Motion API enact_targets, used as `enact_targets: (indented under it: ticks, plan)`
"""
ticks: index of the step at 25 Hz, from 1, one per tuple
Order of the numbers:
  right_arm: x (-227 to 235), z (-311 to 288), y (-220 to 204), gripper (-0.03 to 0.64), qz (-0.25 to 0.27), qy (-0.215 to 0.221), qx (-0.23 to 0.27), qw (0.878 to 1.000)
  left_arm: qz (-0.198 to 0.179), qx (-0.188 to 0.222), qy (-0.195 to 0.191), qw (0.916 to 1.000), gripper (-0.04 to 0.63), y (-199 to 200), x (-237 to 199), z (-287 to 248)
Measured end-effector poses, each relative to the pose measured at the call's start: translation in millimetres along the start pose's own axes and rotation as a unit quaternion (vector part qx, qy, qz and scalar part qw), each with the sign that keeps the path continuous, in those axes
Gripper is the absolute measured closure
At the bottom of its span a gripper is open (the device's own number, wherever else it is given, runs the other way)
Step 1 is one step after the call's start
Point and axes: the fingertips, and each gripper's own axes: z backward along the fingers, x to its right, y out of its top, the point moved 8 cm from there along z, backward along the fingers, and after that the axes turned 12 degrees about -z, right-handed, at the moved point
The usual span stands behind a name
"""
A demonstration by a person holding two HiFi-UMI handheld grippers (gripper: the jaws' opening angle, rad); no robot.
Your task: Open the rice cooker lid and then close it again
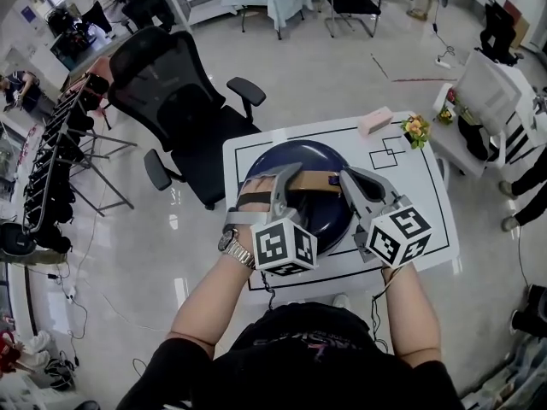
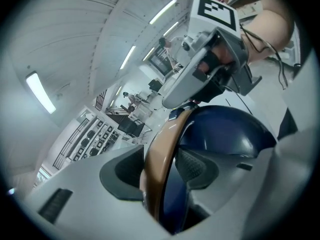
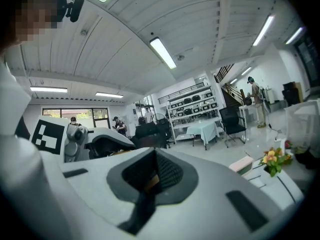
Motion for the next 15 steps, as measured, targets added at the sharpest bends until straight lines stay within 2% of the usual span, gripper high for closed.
enact_targets:
  ticks: [7,11,15]
  plan:
    - [-11,20,36,0.615,0.001,0.008,0.094,0.996,0.058,0.024,0.018,0.9978,0.400,-12,-19,20]
    - [-6,27,42,0.615,0.000,-0.005,0.116,0.993,0.104,0.043,0.038,0.9929,0.402,-24,-29,30]
    - [-6,29,43,0.615,-0.008,-0.011,0.122,0.992,0.154,0.062,0.059,0.9845,0.402,-38,-41,44]
